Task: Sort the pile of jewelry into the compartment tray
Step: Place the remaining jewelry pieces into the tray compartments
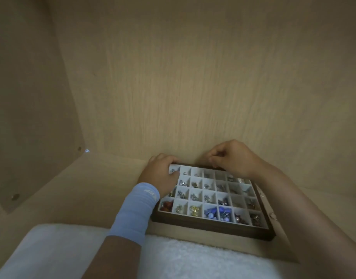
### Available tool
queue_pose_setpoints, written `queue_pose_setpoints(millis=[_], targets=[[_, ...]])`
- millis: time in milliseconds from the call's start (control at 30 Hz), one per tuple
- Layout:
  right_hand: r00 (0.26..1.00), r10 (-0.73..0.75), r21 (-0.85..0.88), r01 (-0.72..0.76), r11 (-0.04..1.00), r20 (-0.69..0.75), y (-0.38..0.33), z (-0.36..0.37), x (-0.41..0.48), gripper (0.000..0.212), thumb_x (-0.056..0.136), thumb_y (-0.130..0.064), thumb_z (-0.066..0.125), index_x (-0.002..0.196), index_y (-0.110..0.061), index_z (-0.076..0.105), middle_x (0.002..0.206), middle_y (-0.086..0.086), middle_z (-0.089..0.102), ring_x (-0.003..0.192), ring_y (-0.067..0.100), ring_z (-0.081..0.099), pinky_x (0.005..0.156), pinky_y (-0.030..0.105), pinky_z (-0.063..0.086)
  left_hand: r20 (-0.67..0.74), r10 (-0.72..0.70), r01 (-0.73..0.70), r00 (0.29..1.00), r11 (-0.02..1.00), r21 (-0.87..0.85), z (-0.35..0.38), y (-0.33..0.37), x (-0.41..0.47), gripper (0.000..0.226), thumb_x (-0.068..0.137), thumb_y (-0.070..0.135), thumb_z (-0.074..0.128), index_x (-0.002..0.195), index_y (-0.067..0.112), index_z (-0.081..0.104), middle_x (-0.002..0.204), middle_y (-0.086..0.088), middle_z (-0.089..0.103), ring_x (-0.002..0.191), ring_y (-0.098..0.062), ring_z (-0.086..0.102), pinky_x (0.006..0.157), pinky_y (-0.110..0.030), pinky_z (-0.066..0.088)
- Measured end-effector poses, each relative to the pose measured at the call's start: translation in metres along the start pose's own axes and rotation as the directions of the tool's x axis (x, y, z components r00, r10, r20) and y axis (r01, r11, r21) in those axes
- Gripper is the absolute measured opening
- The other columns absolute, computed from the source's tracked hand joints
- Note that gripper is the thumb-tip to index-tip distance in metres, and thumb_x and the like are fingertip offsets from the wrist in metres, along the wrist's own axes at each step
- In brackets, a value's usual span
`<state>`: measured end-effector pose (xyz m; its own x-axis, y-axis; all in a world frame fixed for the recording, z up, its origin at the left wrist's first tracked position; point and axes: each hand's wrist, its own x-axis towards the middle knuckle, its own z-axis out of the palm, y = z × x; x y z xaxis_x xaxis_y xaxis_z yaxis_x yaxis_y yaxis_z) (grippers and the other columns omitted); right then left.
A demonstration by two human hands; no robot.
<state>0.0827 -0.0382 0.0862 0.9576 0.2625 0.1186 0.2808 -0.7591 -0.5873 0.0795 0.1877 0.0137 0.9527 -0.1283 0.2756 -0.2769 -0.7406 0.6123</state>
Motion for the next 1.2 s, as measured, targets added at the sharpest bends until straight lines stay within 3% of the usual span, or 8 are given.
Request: queue_pose_setpoints(millis=[133, 233, 300, 467, 633, 800, 1067, 1200], targets=[[0.995, 0.088, -0.033, -0.089, 0.995, -0.044, 0.031, -0.032, -0.040, 0.018, 0.089, -0.019, 0.072, 0.077, -0.032, 0.074, 0.077, -0.016, 0.071, 0.064, -0.011, 0.061, 0.061, 0.008, 0.039, 0.015, 0.115, -0.115, 0.993, 0.993, 0.004, 0.008, 0.032, -0.002, 0.031, 0.092, 0.022, 0.058, 0.123, 0.026, 0.062, 0.119, 0.008, 0.058, 0.118, -0.012, 0.045, 0.102, -0.026, 0.038], [0.978, 0.204, -0.109, -0.199, 0.974, 0.038, 0.052, -0.050, -0.070, 0.010, 0.088, -0.014, 0.071, 0.087, -0.023, 0.077, 0.073, -0.010, 0.068, 0.046, -0.008, 0.056, 0.048, 0.009, 0.040, 0.064, 0.229, -0.230, 0.971, 0.973, 0.014, 0.021, 0.062, -0.009, 0.028, 0.092, 0.024, 0.058, 0.120, 0.027, 0.063, 0.115, 0.011, 0.059, 0.113, -0.011, 0.048, 0.100, -0.029, 0.040], [0.949, 0.291, -0.157, -0.271, 0.950, 0.118, 0.066, -0.057, -0.085, 0.017, 0.085, -0.010, 0.071, 0.080, -0.025, 0.076, 0.068, -0.010, 0.068, 0.041, -0.002, 0.055, 0.048, 0.016, 0.044, 0.126, 0.280, -0.282, 0.952, 0.959, 0.001, 0.033, 0.083, -0.015, 0.026, 0.094, 0.026, 0.057, 0.119, 0.032, 0.062, 0.113, 0.014, 0.059, 0.111, -0.007, 0.048, 0.098, -0.028, 0.041], [0.867, 0.418, -0.226, -0.365, 0.903, 0.271, 0.086, -0.065, -0.102, 0.017, 0.069, -0.020, 0.089, 0.076, -0.025, 0.075, 0.064, -0.011, 0.070, 0.054, 0.005, 0.062, 0.053, 0.019, 0.048, 0.226, 0.325, -0.331, 0.918, 0.944, -0.011, 0.063, 0.124, -0.022, 0.026, 0.093, 0.032, 0.056, 0.118, 0.035, 0.062, 0.114, 0.015, 0.059, 0.108, -0.007, 0.049, 0.098, -0.033, 0.045], [0.866, 0.392, -0.207, -0.341, 0.917, 0.309, 0.094, -0.055, -0.101, 0.020, 0.065, -0.028, 0.091, 0.077, -0.029, 0.075, 0.074, -0.014, 0.072, 0.077, 0.004, 0.066, 0.072, 0.020, 0.050, 0.280, 0.325, -0.348, 0.903, 0.937, 0.033, 0.091, 0.149, -0.023, 0.030, 0.089, 0.037, 0.058, 0.118, 0.036, 0.062, 0.115, 0.012, 0.057, 0.115, -0.010, 0.046, 0.100, -0.036, 0.044], [0.872, 0.367, -0.163, -0.330, 0.930, 0.325, 0.098, -0.052, -0.096, 0.019, 0.067, -0.021, 0.090, 0.075, -0.029, 0.074, 0.079, -0.012, 0.073, 0.080, 0.006, 0.067, 0.076, 0.022, 0.052, 0.271, 0.341, -0.371, 0.900, 0.926, 0.069, 0.109, 0.146, -0.025, 0.032, 0.086, 0.040, 0.059, 0.118, 0.036, 0.063, 0.118, 0.012, 0.053, 0.116, -0.011, 0.042, 0.101, -0.036, 0.042], [0.934, 0.301, -0.017, -0.304, 0.953, 0.192, 0.097, -0.054, -0.096, 0.015, 0.078, -0.010, 0.079, 0.068, -0.021, 0.075, 0.057, -0.005, 0.065, 0.051, 0.010, 0.058, 0.053, 0.021, 0.047, 0.185, 0.408, -0.428, 0.894, 0.900, 0.082, 0.111, 0.142, -0.031, 0.031, 0.085, 0.046, 0.054, 0.113, 0.035, 0.065, 0.109, 0.015, 0.061, 0.108, -0.009, 0.046, 0.094, -0.037, 0.044], [0.979, 0.202, 0.212, -0.191, 0.958, -0.033, 0.089, -0.056, -0.092, 0.007, 0.079, -0.006, 0.080, 0.079, -0.013, 0.079, 0.051, -0.012, 0.063, 0.042, -0.003, 0.052, 0.045, 0.012, 0.040, 0.109, 0.251, -0.224, 0.962, 0.950, -0.219, 0.099, 0.143, -0.027, 0.018, 0.086, 0.033, 0.067, 0.103, 0.034, 0.066, 0.095, 0.018, 0.066, 0.093, 0.003, 0.057, 0.087, -0.022, 0.050]])
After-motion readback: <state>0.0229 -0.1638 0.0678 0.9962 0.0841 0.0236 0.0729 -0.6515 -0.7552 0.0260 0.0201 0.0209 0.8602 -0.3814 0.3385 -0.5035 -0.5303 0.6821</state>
